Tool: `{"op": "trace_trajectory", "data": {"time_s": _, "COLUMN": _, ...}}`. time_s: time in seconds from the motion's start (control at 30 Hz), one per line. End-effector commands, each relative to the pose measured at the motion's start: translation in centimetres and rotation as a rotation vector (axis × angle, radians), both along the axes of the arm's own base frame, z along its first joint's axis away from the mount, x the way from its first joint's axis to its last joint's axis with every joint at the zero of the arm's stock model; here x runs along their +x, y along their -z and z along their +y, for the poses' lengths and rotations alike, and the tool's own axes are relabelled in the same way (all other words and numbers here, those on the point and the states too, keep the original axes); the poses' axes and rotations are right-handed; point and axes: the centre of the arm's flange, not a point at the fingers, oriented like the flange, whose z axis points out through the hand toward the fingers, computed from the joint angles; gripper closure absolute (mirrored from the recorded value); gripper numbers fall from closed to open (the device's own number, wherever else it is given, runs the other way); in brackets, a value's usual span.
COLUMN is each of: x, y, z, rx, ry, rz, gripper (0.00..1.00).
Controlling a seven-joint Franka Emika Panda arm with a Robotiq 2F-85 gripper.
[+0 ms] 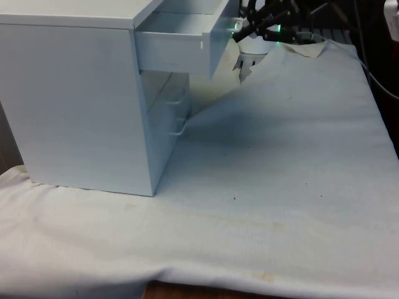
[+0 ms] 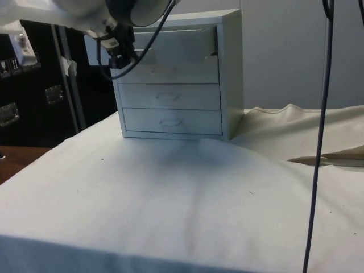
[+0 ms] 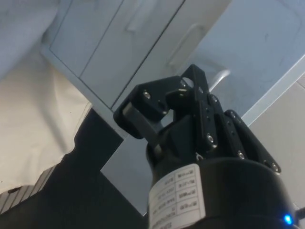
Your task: Open the drawer, then close it.
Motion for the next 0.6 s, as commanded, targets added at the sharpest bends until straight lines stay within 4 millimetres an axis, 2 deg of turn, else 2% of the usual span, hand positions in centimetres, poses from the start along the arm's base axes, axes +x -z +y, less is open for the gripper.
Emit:
{"op": "trace_trajectory", "data": {"time_s": 0.0, "x": 0.1, "y": -0.2, "z": -0.5, "rx": -0.007, "ry": -0.008, "rz": 0.001, "gripper": 1.00}}
{"op": "trace_trajectory", "data": {"time_s": 0.2, "x": 0.2, "y": -0.2, "z": -2.5, "rx": 0.004, "ry": 0.008, "rz": -0.002, "gripper": 1.00}}
{"op": "trace_trajectory", "data": {"time_s": 0.23, "x": 0.2, "y": 0.1, "z": -2.1, "rx": -0.003, "ry": 0.020, "rz": -0.002, "gripper": 1.00}}
{"op": "trace_trajectory", "data": {"time_s": 0.57, "x": 0.2, "y": -0.1, "z": -4.7, "rx": 0.018, "ry": 0.027, "rz": -0.012, "gripper": 1.00}}
